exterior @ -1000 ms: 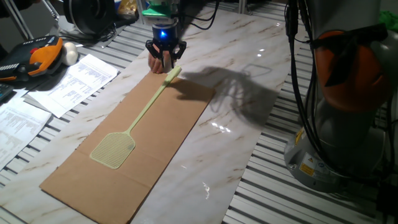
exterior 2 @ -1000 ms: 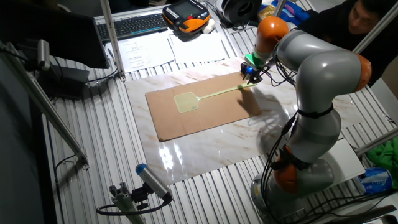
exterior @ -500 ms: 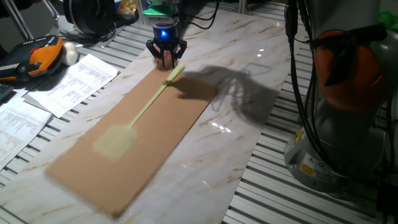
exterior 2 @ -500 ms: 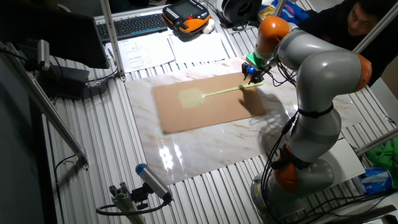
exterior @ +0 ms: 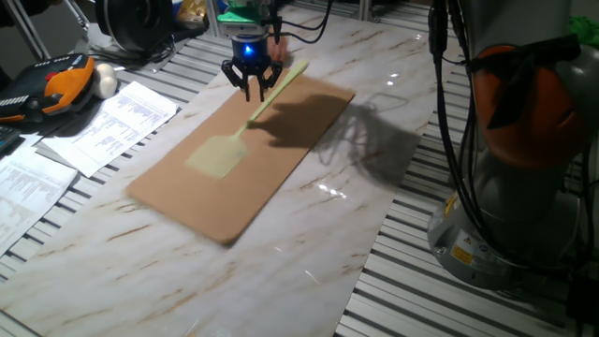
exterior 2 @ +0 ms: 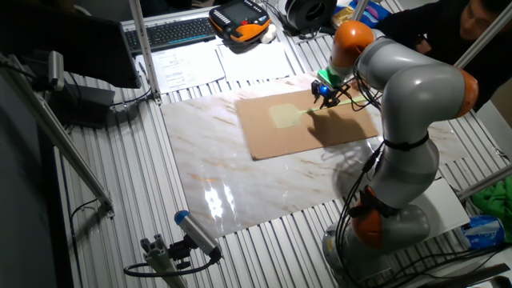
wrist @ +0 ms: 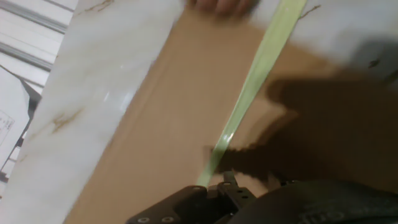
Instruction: Swat with a flyswatter
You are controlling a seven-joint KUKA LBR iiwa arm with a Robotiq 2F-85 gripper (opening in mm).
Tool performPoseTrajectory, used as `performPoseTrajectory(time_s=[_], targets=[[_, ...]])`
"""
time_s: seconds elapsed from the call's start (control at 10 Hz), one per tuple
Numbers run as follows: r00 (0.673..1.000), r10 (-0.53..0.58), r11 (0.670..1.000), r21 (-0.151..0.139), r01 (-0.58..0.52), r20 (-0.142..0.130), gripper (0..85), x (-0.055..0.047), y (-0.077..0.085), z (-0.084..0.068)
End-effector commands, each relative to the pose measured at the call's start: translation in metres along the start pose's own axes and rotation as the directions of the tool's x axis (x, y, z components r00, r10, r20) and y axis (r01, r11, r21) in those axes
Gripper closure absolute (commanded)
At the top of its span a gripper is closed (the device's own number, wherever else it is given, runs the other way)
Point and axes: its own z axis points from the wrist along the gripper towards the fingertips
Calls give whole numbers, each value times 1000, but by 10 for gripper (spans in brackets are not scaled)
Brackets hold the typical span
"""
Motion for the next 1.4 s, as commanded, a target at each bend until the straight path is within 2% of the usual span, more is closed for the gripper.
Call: performPoseTrajectory(time_s=[0.0, 0.3, 0.4, 0.6, 0.8, 1.3], targets=[[1000, 0, 1000, 1, 0, 0, 510, -1, 0, 0], [1000, 6, 1000, 7, -6, 7, 510, -3, -1, 2], [1000, 23, 1000, 11, -23, 7, 510, -8, -4, 0], [999, 35, 999, 24, -35, 8, 510, -12, -7, 0], [999, 40, 999, 19, -41, 24, 510, -15, -9, 1], [1000, 15, 1000, 7, -15, 17, 510, -24, -19, 8]])
